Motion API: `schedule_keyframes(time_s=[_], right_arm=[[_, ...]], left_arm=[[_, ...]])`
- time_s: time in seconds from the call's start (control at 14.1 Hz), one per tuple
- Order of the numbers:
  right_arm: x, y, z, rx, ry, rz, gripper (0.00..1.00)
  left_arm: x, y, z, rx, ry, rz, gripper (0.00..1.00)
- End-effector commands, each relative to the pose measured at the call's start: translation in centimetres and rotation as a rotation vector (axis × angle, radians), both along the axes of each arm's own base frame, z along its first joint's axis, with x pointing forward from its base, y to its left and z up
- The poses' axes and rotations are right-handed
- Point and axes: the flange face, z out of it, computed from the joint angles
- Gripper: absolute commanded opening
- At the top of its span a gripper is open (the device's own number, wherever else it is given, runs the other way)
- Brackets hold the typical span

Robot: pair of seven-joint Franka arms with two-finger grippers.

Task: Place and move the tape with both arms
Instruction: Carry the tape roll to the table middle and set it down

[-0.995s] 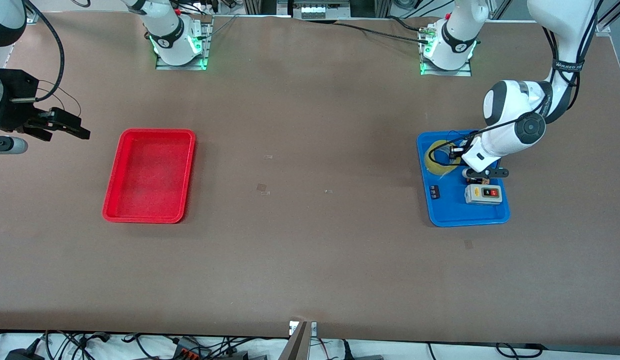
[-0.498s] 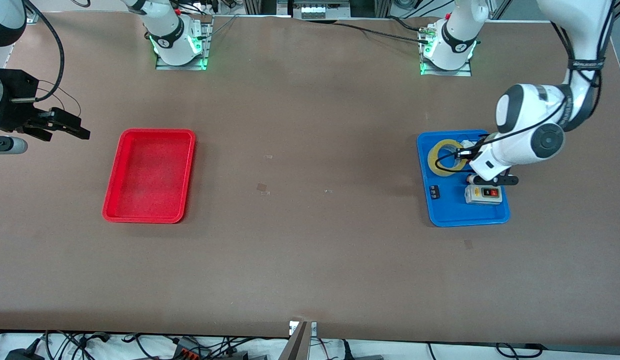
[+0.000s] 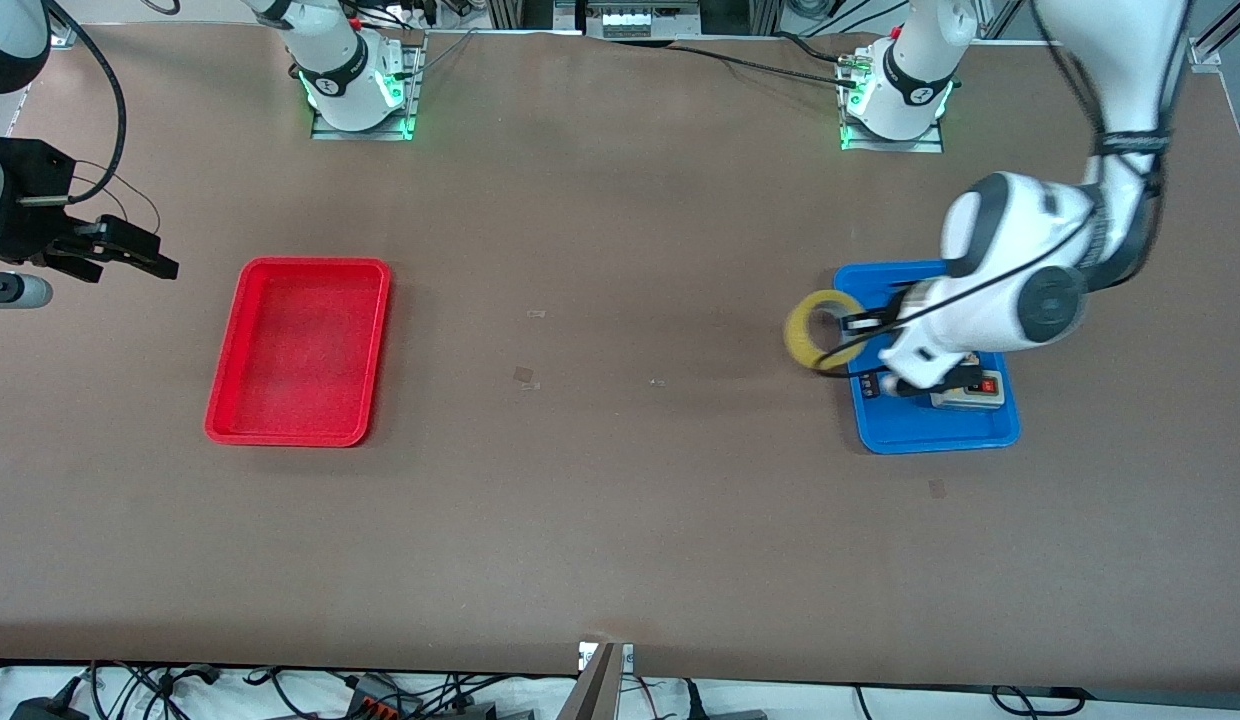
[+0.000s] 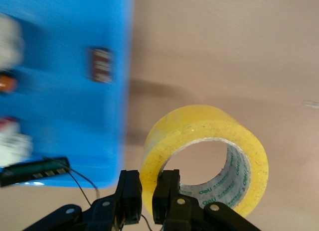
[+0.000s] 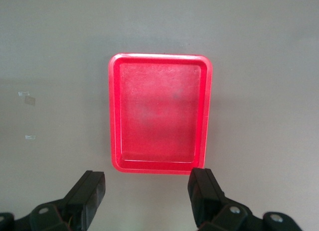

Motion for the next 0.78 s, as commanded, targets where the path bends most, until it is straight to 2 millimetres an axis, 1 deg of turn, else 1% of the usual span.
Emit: schedule_keyframes(time_s=[0.0, 0.07, 0.14, 0.36, 0.43, 0.5, 0.57, 0.64, 0.71], right_arm=[[0.8, -0.6, 0.2, 0.007, -0.008, 0.002, 1.00], [0.8, -0.5, 0.1, 0.006, -0.005, 0.007, 1.00], [1.0, -0.3, -0.2, 0.000, 0.000, 0.011, 1.00], [1.2, -0.5, -0.6, -0.003, 0.003, 0.009, 1.00], [1.3, -0.6, -0.5, -0.004, -0.006, 0.006, 1.00], [1.5, -0.6, -0.3, -0.008, -0.027, 0.007, 1.00], [1.8, -0.7, -0.4, -0.009, -0.043, 0.005, 1.00], [2.0, -0.7, -0.8, -0.012, -0.037, 0.004, 1.00], [2.1, -0.8, -0.9, -0.014, -0.036, 0.004, 1.00]], left_arm=[[0.8, -8.8, -0.7, 0.015, 0.025, 0.082, 0.00], [0.5, -12.3, -1.2, 0.016, 0.017, 0.108, 0.00], [0.1, -15.0, -2.1, 0.017, 0.008, 0.141, 0.00], [-3.0, -24.1, -5.9, 0.008, -0.038, 0.217, 0.00], [-4.0, -26.4, -6.9, 0.006, -0.055, 0.245, 0.00], [-5.1, -28.1, -8.2, 0.016, -0.054, 0.271, 0.04], [-5.5, -29.1, -8.6, 0.020, -0.054, 0.283, 0.30], [-5.4, -29.3, -8.4, 0.021, -0.065, 0.277, 0.85], [-5.2, -29.3, -7.7, 0.017, -0.071, 0.280, 1.00]])
